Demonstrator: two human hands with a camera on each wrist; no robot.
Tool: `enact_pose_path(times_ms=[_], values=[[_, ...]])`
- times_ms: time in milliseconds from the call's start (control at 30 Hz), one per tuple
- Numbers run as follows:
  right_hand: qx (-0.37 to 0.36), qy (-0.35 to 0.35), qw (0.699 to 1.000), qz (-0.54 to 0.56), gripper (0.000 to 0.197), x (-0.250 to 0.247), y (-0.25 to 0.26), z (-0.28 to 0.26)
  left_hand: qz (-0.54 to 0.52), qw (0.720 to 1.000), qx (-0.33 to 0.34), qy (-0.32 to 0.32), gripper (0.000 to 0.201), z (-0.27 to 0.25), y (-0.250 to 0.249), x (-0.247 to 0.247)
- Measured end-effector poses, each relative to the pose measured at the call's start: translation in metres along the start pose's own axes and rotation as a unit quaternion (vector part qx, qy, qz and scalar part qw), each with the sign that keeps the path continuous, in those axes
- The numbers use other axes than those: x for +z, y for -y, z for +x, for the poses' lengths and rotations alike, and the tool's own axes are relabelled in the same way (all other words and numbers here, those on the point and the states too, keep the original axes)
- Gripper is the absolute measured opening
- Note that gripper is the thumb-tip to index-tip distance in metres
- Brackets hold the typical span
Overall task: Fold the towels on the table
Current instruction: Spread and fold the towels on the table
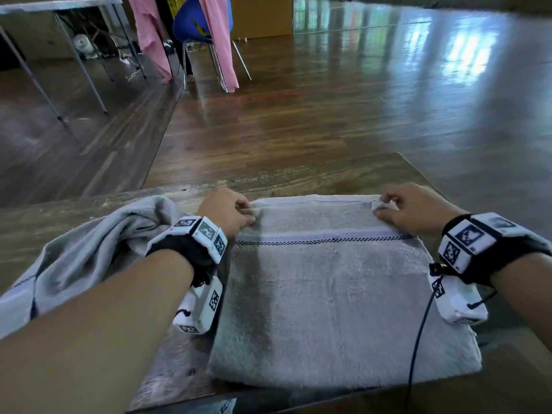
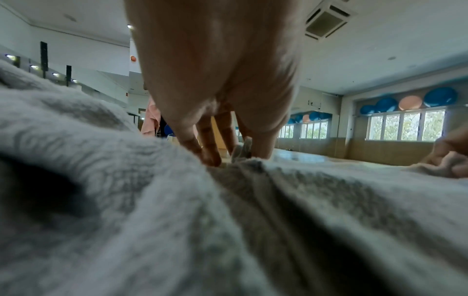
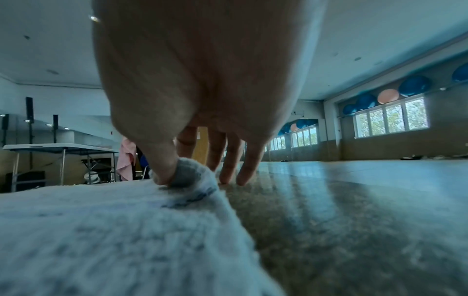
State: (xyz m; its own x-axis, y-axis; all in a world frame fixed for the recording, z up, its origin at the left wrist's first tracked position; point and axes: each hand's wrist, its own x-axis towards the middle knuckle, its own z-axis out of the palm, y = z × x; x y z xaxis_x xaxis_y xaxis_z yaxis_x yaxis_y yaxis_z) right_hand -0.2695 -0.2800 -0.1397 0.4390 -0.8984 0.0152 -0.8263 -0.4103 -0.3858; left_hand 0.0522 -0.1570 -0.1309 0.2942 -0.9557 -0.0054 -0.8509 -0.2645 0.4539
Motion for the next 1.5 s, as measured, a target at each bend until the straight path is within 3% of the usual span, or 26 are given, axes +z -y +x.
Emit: enact_pose_path(times_ms=[167, 267, 367, 433, 567, 633, 733, 767, 900, 1100, 1167, 1300, 1500], values=[[-0.038, -0.032, 0.998, 0.042, 0.018, -0.01, 0.016, -0.016, -0.015, 0.998, 0.047, -0.047, 0.006, -0.025, -0.009, -0.011], [-0.054, -0.1, 0.989, 0.1, 0.013, -0.025, 0.029, -0.039, -0.047, 0.99, 0.077, -0.104, 0.009, -0.049, -0.013, -0.019], [-0.069, -0.145, 0.974, 0.157, 0.014, -0.039, 0.043, -0.069, -0.07, 0.988, 0.063, -0.126, 0.006, -0.08, -0.019, -0.029], [-0.084, -0.162, 0.966, 0.184, 0.016, -0.044, 0.05, -0.09, -0.054, 0.993, 0.038, -0.099, 0.004, -0.099, -0.022, -0.036], [-0.123, -0.188, 0.949, 0.22, 0.017, -0.045, 0.066, -0.131, 0.055, 0.995, -0.014, 0.087, 0.015, -0.131, -0.031, -0.051], [-0.158, -0.196, 0.944, 0.214, 0.021, -0.042, 0.074, -0.153, 0.03, 0.997, 0.013, 0.063, 0.015, -0.142, -0.044, -0.056], [-0.199, -0.192, 0.939, 0.203, 0.027, -0.036, 0.084, -0.18, -0.089, 0.987, 0.102, -0.093, 0.01, -0.152, -0.078, -0.062], [-0.208, -0.19, 0.938, 0.204, 0.029, -0.035, 0.087, -0.186, -0.117, 0.98, 0.124, -0.105, 0.011, -0.154, -0.091, -0.063], [-0.236, -0.189, 0.923, 0.238, 0.02, -0.039, 0.096, -0.199, -0.125, 0.98, 0.152, 0.026, 0.021, -0.162, -0.139, -0.056], [-0.221, -0.208, 0.908, 0.29, 0.015, -0.044, 0.089, -0.201, -0.14, 0.978, 0.126, 0.087, 0.028, -0.164, -0.161, -0.043], [-0.213, -0.212, 0.912, 0.28, 0.013, -0.047, 0.085, -0.201, -0.175, 0.975, 0.116, 0.069, 0.022, -0.164, -0.164, -0.039], [-0.185, -0.22, 0.924, 0.253, 0.009, -0.052, 0.077, -0.199, -0.235, 0.965, 0.114, -0.036, 0.019, -0.163, -0.172, -0.034], [-0.155, -0.241, 0.923, 0.256, 0.01, -0.055, 0.074, -0.197, -0.224, 0.961, 0.161, -0.024, 0.017, -0.171, -0.183, -0.028]])
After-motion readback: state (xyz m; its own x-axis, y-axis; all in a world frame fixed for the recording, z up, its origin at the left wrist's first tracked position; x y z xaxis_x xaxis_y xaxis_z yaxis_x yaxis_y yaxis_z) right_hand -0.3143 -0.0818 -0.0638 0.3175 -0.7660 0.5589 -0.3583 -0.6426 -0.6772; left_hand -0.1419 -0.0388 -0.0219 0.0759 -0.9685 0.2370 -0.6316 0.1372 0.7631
